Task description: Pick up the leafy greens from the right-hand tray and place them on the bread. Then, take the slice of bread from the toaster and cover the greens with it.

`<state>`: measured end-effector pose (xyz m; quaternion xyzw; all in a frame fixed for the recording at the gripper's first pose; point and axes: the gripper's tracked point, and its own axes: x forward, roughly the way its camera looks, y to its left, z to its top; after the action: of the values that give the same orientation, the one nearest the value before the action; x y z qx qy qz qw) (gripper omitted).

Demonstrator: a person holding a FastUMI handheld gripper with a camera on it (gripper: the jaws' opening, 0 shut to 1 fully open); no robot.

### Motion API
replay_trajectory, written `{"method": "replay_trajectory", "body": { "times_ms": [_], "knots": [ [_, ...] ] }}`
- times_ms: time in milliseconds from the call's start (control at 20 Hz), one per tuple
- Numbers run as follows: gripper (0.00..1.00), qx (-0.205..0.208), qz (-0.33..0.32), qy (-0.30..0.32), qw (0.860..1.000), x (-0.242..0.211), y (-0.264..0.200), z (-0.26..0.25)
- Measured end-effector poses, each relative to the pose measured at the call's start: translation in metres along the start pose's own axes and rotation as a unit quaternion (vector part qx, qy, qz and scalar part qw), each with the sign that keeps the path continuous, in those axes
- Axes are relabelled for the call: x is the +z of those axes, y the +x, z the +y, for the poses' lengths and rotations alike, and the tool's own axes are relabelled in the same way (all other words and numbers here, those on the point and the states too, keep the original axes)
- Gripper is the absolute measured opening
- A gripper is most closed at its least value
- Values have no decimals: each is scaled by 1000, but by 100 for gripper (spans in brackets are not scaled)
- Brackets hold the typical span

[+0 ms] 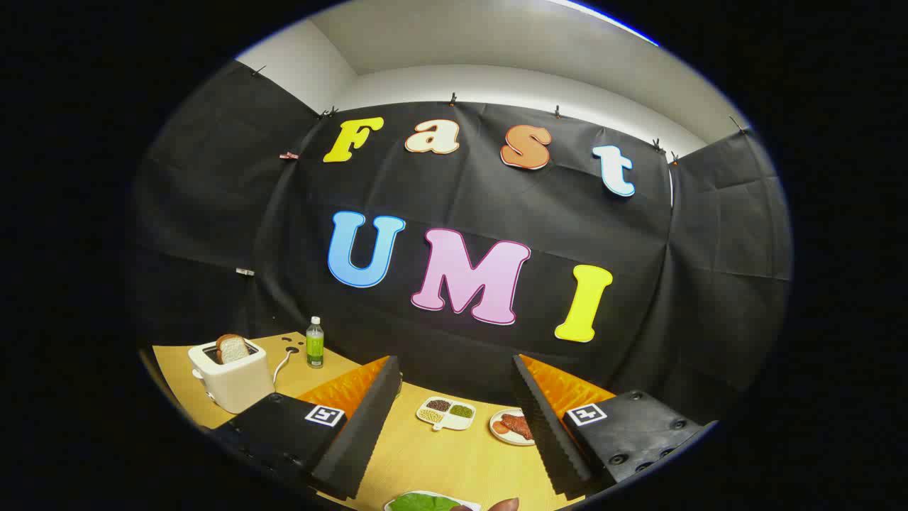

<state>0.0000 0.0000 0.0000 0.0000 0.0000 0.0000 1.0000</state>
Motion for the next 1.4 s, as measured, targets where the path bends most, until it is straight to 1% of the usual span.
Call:
{"method": "replay_trajectory", "body": {
  "times_ms": [650, 800, 900, 1150, 1300, 1400],
  "knots": [
    [97, -2, 11, 8, 1000, -6, -6, -10],
    [97, 5, 15, 6, 1000, -10, -5, -8],
    [97, 17, 22, 10, 1000, -17, -4, -3],
    [97, 73, 78, 10, 994, -56, -7, 10],
    [97, 106, 137, -3, 985, -103, -14, 15],
    [98, 126, 183, -20, 975, -142, -23, 18]
  ]
}}
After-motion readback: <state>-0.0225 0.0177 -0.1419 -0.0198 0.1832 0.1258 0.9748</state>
